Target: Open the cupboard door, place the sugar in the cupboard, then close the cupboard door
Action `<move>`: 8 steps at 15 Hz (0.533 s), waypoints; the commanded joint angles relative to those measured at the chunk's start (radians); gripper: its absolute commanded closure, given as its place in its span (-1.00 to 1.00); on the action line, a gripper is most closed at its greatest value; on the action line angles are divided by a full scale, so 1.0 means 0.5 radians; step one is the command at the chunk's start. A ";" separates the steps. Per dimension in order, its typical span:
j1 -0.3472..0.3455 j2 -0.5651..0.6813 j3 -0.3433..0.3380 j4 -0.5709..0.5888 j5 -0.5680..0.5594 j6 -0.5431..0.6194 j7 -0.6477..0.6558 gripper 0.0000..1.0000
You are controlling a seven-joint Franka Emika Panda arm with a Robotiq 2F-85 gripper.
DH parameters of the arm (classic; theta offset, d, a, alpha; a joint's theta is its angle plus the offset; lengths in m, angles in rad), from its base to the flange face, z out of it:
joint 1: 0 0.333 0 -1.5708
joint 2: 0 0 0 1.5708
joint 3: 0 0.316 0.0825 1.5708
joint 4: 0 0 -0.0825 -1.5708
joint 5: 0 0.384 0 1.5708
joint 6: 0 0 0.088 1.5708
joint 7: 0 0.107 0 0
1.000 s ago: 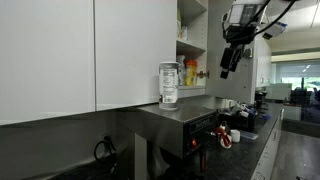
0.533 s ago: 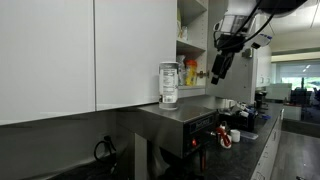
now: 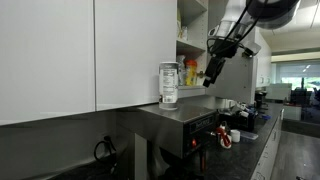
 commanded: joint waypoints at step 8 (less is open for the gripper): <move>0.265 0.265 -0.260 0.073 0.331 0.303 -0.501 -1.00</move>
